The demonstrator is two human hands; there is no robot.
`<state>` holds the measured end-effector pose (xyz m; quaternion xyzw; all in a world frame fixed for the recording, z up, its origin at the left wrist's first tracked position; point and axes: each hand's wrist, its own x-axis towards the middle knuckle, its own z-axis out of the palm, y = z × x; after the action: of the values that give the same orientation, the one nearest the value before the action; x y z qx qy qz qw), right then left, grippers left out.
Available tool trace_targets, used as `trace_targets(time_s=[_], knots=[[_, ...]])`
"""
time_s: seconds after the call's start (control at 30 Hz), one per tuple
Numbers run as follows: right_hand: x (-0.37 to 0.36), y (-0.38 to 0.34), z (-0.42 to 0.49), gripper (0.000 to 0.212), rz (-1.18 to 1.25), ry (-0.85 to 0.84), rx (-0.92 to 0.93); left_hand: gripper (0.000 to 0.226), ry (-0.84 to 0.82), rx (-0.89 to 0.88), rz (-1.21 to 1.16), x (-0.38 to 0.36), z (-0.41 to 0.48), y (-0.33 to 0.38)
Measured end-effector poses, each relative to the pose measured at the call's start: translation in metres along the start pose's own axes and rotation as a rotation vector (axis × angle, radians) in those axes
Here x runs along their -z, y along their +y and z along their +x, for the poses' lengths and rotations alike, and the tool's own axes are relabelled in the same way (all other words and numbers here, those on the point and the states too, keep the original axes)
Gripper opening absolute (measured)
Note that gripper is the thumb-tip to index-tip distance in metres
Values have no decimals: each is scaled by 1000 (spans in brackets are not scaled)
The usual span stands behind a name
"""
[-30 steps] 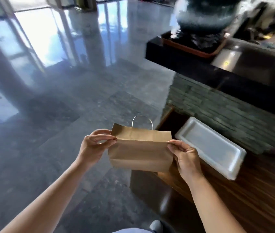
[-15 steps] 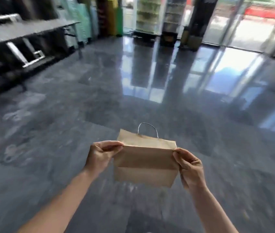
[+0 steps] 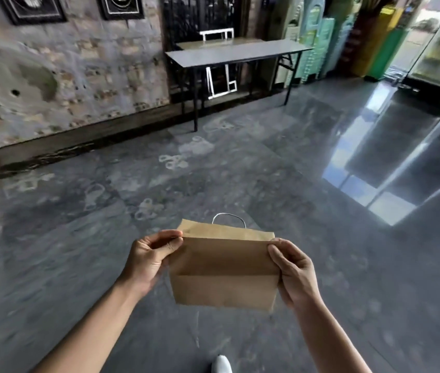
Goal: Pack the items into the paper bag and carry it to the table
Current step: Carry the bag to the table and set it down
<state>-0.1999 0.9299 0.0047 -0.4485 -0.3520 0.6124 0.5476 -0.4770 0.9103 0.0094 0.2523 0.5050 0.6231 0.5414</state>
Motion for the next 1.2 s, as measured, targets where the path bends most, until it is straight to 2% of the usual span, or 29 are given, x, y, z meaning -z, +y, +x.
trace_targets(time_s=[0.17, 0.33, 0.53, 0.83, 1.03, 1.2], knots=[[-60, -10, 120, 6, 37, -116, -58, 26, 98, -123, 27, 3, 94, 36], [-113, -8, 243, 7, 34, -193, -91, 28, 142, -163, 60, 12, 209, 55], [-184, -11, 416, 5, 24, -150, -68, 29, 108, -212, 141, 7, 401, 92], [-264, -74, 655, 10, -17, -60, 64, 50, -186, -211, 330, -48, 669, 184], [-287, -66, 833, 11, -49, -14, 95, 49, -212, -253, 691, -90, 866, 193], [-303, -65, 1001, 8, -19, 17, 87, 34, -130, -342, 782, -134, 1032, 203]])
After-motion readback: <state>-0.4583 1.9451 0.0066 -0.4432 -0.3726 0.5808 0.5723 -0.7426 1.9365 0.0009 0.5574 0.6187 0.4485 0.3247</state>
